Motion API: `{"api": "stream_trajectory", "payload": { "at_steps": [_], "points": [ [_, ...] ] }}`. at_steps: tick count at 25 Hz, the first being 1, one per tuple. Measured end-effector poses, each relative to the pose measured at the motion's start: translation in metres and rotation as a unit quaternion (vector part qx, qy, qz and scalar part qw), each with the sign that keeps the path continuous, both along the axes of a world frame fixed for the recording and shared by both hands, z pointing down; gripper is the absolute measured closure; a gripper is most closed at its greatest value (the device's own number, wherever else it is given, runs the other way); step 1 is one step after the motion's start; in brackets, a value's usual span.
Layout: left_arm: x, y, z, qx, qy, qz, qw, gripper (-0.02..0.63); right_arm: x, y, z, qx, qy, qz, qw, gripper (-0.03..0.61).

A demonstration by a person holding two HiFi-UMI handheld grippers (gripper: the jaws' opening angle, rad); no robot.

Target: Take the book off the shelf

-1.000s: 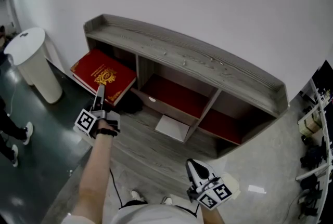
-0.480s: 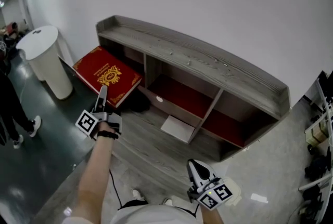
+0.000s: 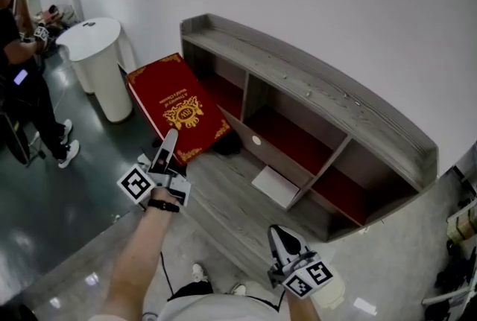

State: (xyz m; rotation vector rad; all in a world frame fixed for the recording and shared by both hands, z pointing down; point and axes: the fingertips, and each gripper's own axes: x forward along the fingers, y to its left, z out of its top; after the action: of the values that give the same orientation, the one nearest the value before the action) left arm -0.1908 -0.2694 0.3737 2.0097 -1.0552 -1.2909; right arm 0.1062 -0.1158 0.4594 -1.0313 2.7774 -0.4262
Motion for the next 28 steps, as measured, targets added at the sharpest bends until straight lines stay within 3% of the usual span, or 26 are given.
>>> {"api": "stream_trajectory", "payload": {
  "at_steps": [3,8,13,19,25,28],
  "points": [
    [-0.018,0.018,-0.008,0.008,-0.027,-0.032,0.9991,0.348,-0.011,0.002,0.000,-0.001,0.001,-0.014,1.000,0.555],
    [-0.027,0.025,-0.003,-0.012,-0.086,-0.081,0.9929,0.350,-0.009,-0.017,0.002,-0.004,0.001,-0.030,1.000,0.555],
    [-0.054,0.064,-0.007,-0.008,-0.141,-0.125,0.9821,0.350,-0.021,-0.018,-0.009,0.010,0.000,-0.039,0.999,0.555],
    [-0.071,0.099,-0.012,0.007,-0.193,-0.145,0.9705,0.350,-0.024,-0.024,-0.015,0.020,0.005,-0.030,0.999,0.555],
    [-0.077,0.119,-0.004,0.007,-0.202,-0.153,0.9673,0.353,-0.016,-0.034,-0.015,0.016,0.009,-0.009,1.000,0.555],
    [-0.079,0.131,-0.003,0.009,-0.232,-0.165,0.9585,0.353,-0.016,-0.038,-0.016,0.019,0.011,-0.002,1.000,0.555]
  ]
}}
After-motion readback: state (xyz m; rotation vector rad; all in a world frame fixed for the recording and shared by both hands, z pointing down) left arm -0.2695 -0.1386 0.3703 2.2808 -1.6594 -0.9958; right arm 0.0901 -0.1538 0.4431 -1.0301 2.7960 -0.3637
